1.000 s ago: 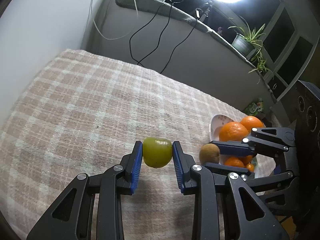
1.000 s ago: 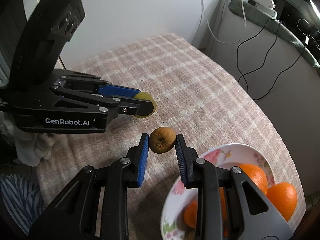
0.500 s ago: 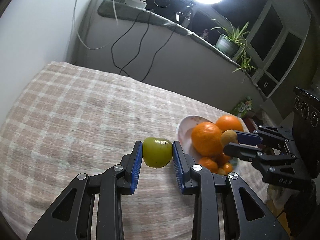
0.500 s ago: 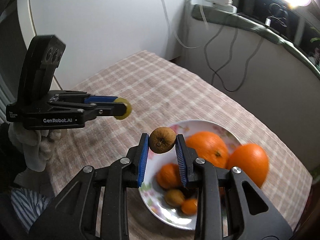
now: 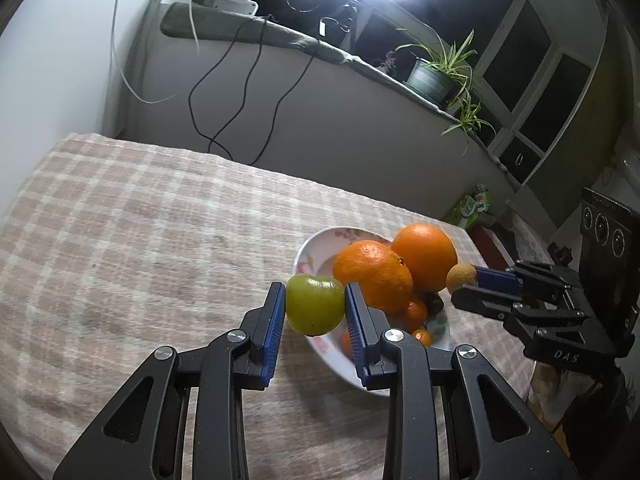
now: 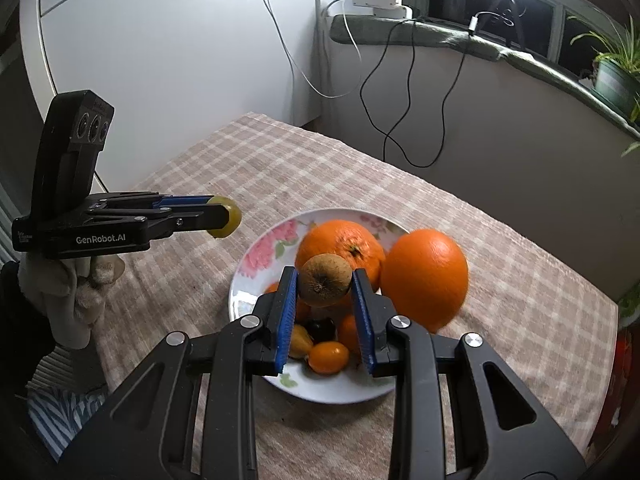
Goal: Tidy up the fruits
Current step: 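Carry the green plum and brown kiwi over the plate, then open both tools to drop the plum and kiwi onto the plate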
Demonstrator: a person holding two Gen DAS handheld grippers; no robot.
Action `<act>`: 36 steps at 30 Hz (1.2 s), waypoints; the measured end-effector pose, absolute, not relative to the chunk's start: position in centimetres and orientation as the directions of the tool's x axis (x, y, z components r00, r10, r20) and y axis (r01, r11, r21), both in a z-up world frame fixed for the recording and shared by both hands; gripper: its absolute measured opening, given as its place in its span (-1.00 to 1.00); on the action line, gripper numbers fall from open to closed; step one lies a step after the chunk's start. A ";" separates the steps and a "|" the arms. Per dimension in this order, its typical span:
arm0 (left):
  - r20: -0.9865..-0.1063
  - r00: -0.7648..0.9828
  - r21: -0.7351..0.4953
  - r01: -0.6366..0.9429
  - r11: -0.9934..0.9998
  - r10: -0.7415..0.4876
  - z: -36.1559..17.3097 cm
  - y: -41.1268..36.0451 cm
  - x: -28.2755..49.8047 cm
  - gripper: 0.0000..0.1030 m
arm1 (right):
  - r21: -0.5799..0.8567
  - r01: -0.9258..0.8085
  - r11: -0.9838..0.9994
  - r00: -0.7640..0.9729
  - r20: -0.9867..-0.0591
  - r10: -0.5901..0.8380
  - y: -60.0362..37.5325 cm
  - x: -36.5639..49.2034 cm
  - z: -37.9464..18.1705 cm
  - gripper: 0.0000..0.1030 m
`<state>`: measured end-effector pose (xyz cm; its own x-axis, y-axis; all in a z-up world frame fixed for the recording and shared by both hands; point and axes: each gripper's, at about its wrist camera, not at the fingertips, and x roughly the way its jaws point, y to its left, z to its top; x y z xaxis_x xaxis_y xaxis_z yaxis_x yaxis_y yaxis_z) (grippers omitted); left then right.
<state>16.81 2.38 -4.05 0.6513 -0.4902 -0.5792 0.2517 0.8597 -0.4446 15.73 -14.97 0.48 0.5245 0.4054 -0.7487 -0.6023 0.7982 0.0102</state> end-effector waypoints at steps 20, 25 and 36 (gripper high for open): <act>-0.628 0.617 -0.394 0.274 0.877 -0.475 -5.3 -0.9 17.7 -0.45 | 0.026 -0.606 0.795 0.488 -0.777 0.398 -14.6 15.0 -2.5 -0.45; -0.632 0.615 -0.387 0.277 0.880 -0.472 -5.3 -1.3 17.6 -0.45 | 0.027 -0.606 0.795 0.486 -0.779 0.397 -14.7 15.1 -2.6 -0.45; -0.638 0.621 -0.356 0.288 0.889 -0.456 -4.9 -2.0 17.5 -0.45 | 0.029 -0.605 0.796 0.483 -0.781 0.396 -14.8 15.3 -2.8 -0.45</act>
